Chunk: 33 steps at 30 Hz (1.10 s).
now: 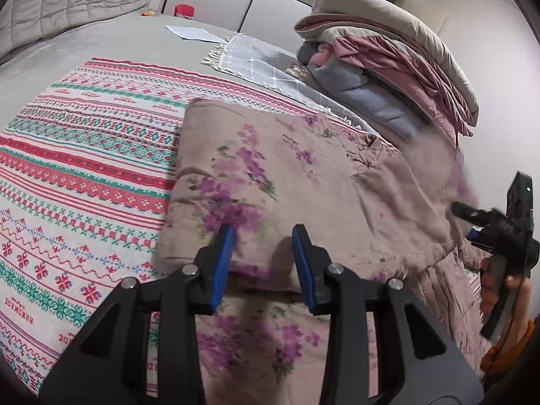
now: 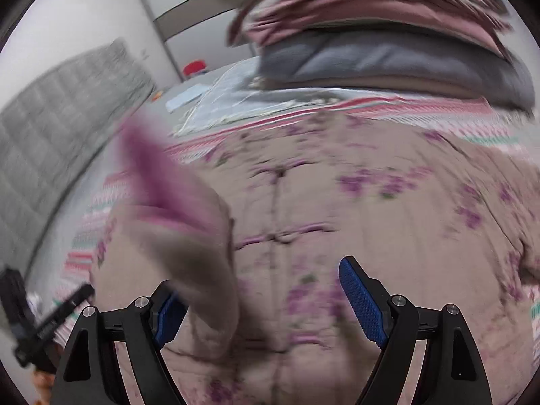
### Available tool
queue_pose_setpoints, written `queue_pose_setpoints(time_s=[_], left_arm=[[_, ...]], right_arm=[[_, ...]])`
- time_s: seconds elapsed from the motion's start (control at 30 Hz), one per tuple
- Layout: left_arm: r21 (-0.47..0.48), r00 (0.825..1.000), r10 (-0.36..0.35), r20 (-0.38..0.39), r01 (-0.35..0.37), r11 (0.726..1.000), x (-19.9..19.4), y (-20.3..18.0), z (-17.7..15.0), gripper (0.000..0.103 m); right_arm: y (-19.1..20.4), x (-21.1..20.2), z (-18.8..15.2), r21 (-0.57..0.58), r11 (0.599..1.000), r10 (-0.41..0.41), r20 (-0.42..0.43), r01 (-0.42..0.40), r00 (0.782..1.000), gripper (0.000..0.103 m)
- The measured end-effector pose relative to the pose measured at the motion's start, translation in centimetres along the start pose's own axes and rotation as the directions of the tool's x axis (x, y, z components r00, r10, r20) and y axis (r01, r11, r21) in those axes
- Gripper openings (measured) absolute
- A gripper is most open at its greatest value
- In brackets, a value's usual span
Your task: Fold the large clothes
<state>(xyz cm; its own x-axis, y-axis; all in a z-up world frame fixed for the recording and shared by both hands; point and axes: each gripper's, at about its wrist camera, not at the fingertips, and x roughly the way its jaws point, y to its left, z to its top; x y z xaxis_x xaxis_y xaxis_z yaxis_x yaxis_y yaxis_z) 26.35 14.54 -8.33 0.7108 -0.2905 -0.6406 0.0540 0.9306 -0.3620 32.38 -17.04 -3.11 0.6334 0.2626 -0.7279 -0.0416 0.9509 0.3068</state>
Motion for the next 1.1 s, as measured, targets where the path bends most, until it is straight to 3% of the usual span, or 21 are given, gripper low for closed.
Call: queue_pose_setpoints(time_s=[0.13,0.23,0.33,0.37,0.43,0.5,0.63,0.73,0.83,0.9,0.93,1.0,1.1], left_arm=[[-0.006,1.0,0.0,0.018,0.0,1.0,0.0,-0.4,0.1,0.038],[-0.015,0.999,0.001,0.044,0.0,1.0,-0.3,-0.4,0.1,0.038],[-0.01,0.997,0.024,0.074,-0.023,1.0,-0.4,-0.2,0.2,0.038],[-0.013,0.996,0.03,0.084,-0.029,0.999,-0.4,0.0,0.3,0.038],[-0.019,0.994,0.056,0.099,-0.054,0.998,-0.4,0.3,0.5,0.038],[-0.016,0.992,0.049,0.115,-0.047,0.999,-0.4,0.3,0.6,0.038],[0.007,0.994,0.011,0.111,-0.012,1.0,0.3,-0.4,0.5,0.038],[0.052,0.998,0.034,0.046,-0.037,0.998,2.1,-1.2,0.0,0.038],[0.096,0.994,0.098,-0.046,-0.093,0.991,4.6,-1.7,-1.0,0.038],[0.123,0.992,0.116,-0.041,-0.111,0.986,5.0,-2.1,-1.3,0.038],[0.131,0.992,0.121,-0.041,-0.115,0.985,5.0,-2.2,-1.2,0.038],[0.12,0.993,0.108,-0.04,-0.103,0.988,4.9,-2.0,-1.3,0.038],[0.085,0.996,0.079,-0.038,-0.076,0.994,4.4,-1.6,-0.9,0.038]], right_arm=[[-6.1,-2.0,0.1,0.165,0.977,0.133,0.039,-0.137,0.99,0.085],[-8.3,-1.3,-0.2,0.214,0.971,0.107,0.027,-0.11,0.994,0.085],[-8.3,1.6,-0.7,0.182,0.98,0.087,-0.05,-0.076,0.995,0.082],[-7.8,3.2,-0.9,0.156,0.985,0.084,-0.084,-0.071,0.993,0.076],[-6.1,4.7,-1.6,0.081,0.997,0.023,-0.124,-0.013,0.992,0.038],[-4.4,4.6,-1.1,-0.008,0.999,-0.045,-0.093,0.045,0.995,0.019],[-3.7,0.4,2.3,-0.028,0.999,0.036,0.075,-0.034,0.996,0.018],[-3.6,-0.8,3.9,-0.079,0.996,-0.024,0.146,0.036,0.989,0.018],[-4.6,1.9,3.3,-0.104,0.984,-0.136,0.093,0.145,0.986,0.02],[-5.7,4.9,2.0,-0.126,0.97,-0.207,0.018,0.208,0.978,0.022],[-6.3,6.6,1.2,-0.138,0.961,-0.243,-0.017,0.239,0.97,0.029],[-7.1,7.8,-0.2,-0.135,0.962,-0.242,-0.003,0.239,0.97,0.032],[-7.9,7.2,-0.2,-0.081,0.969,-0.232,0.002,0.232,0.973,0.045]])
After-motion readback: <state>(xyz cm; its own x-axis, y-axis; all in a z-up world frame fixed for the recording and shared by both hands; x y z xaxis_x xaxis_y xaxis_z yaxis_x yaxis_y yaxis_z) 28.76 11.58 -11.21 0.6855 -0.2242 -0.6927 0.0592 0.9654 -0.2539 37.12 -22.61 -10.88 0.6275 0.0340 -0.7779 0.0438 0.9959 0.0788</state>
